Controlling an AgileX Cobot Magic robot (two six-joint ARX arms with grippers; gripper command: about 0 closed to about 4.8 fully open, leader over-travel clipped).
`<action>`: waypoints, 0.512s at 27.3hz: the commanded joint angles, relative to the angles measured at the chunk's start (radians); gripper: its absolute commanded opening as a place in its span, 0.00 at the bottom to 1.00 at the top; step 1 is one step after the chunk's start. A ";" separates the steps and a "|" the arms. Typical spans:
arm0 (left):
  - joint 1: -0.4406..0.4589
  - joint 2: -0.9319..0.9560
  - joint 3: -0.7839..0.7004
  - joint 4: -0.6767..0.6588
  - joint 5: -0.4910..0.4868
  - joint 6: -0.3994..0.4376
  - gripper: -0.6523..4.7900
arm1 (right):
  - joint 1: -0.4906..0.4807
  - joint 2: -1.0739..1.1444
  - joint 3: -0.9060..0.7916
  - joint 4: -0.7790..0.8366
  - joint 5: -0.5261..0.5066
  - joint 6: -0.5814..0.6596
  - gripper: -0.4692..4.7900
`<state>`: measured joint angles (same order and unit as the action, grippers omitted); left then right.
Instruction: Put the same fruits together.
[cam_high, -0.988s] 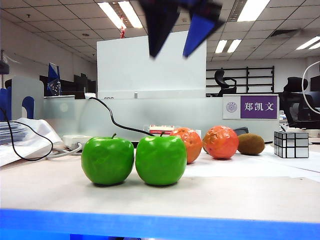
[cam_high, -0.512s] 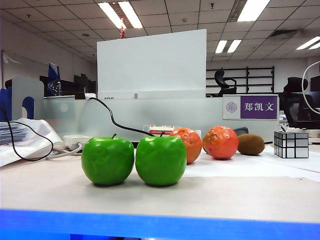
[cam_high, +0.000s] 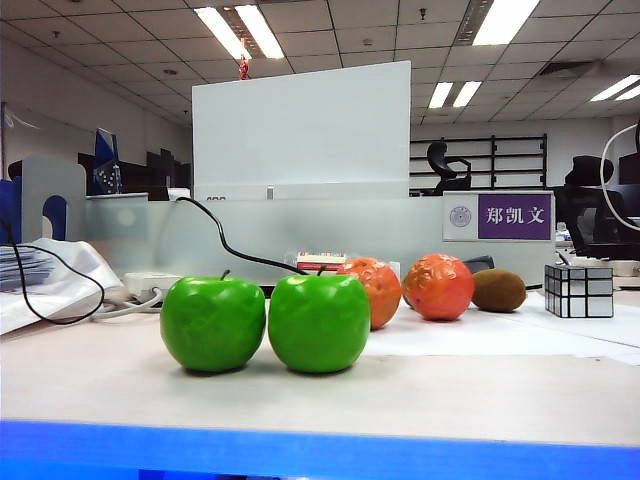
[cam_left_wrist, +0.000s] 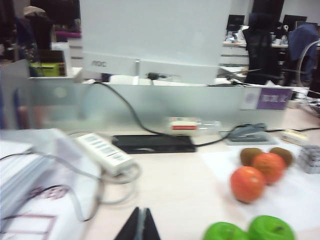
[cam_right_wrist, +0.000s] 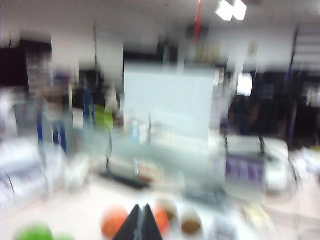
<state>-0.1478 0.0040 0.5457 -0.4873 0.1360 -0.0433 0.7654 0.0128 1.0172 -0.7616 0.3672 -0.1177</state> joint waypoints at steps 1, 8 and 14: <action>0.003 0.002 -0.026 0.013 -0.002 -0.053 0.11 | 0.024 0.020 -0.054 -0.031 0.002 0.023 0.09; -0.002 -0.002 -0.136 0.083 0.023 -0.243 0.11 | 0.028 -0.008 -0.487 0.446 -0.101 0.076 0.09; -0.003 -0.002 -0.263 0.163 0.016 -0.269 0.11 | 0.026 -0.010 -0.815 0.818 -0.126 0.186 0.09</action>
<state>-0.1501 0.0040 0.2932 -0.3691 0.1532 -0.3031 0.7914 0.0036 0.2226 -0.0280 0.2333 0.0418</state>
